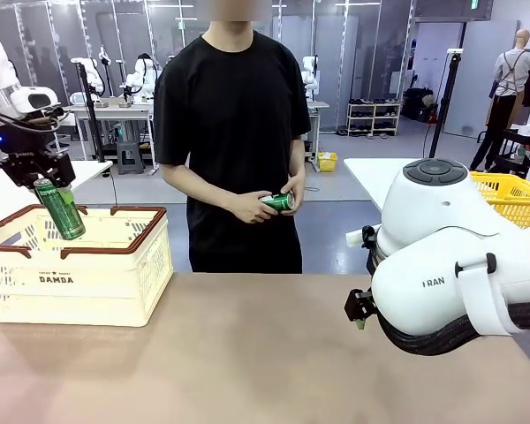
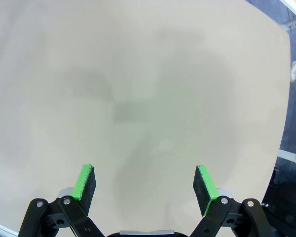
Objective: Place the drinks into the Shopping basket.
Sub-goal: Pick up one drink and place it into the Shopping basket.
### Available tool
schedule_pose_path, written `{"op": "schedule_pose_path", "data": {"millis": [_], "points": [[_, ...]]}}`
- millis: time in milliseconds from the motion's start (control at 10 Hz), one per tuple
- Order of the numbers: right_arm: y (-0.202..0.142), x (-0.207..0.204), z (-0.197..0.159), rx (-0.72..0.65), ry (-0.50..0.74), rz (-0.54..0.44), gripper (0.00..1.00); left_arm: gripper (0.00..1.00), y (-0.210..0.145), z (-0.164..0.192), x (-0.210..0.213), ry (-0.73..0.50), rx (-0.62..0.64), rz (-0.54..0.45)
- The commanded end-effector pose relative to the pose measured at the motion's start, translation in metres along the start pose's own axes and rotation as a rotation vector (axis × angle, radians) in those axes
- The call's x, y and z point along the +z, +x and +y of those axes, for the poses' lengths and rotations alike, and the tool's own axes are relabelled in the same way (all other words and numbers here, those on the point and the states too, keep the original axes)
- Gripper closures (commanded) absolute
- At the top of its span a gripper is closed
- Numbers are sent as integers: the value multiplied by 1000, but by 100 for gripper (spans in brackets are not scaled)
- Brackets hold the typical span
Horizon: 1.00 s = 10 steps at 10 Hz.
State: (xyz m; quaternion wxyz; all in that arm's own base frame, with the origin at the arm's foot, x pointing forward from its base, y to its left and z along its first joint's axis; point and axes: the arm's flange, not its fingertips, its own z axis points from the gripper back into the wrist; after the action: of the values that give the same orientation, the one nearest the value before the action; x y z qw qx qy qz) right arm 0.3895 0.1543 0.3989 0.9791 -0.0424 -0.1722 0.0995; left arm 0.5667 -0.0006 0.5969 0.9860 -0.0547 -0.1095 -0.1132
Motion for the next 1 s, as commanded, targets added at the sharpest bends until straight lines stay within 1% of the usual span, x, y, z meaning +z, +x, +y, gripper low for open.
{"op": "schedule_pose_path", "data": {"millis": [0,200,400,500,800,900], "points": [[0,-1,0,0,4,1,0,42,13,6,-6,70,2,-11],[0,-1,0,0,4,1,0,42,31,9,-15,78,-7,-10],[0,-1,0,0,4,1,0,42,46,14,-38,91,-9,-22],[0,-1,0,0,4,1,0,42,51,20,-50,120,1,-33],[0,-1,0,0,4,1,0,42,62,35,-86,111,11,7],[0,-1,0,0,4,1,0,42,63,43,-99,118,13,-22]]}}
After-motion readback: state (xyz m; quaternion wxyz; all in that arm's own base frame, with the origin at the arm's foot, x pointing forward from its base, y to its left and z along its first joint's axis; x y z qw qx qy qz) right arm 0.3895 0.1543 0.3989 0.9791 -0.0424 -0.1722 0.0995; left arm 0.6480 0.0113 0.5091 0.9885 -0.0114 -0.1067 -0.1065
